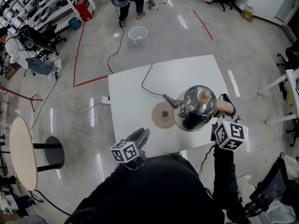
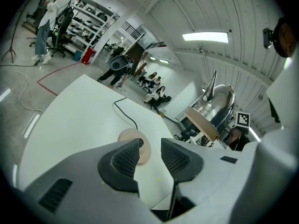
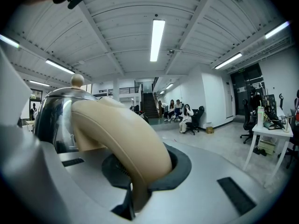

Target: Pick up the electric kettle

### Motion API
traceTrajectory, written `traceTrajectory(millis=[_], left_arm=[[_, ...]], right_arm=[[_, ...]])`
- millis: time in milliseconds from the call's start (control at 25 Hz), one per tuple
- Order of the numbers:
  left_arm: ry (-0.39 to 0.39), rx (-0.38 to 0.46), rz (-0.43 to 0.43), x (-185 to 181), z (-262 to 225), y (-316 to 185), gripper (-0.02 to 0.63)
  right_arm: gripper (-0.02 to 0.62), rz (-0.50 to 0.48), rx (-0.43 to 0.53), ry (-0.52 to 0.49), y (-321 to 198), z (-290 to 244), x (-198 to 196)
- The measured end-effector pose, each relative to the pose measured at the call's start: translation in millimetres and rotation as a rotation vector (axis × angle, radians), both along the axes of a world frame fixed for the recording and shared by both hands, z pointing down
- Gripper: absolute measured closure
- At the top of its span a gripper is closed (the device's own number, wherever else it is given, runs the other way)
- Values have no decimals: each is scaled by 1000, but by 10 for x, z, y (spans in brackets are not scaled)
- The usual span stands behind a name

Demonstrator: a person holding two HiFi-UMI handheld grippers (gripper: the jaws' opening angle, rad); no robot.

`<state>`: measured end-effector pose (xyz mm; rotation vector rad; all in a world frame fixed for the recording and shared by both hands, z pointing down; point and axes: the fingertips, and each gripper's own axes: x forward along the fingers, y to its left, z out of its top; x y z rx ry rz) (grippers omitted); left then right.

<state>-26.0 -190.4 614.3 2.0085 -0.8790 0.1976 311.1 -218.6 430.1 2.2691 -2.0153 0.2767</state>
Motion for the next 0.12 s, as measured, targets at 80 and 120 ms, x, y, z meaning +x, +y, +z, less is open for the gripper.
traceTrajectory(millis=[80, 120], left_arm=[[-1, 0, 2, -1, 12, 5, 448], [-2, -1, 3, -3, 16, 6, 449]], right_arm=[[554, 1, -2, 2, 9, 17, -2], [553, 2, -3, 2, 11, 25, -5]])
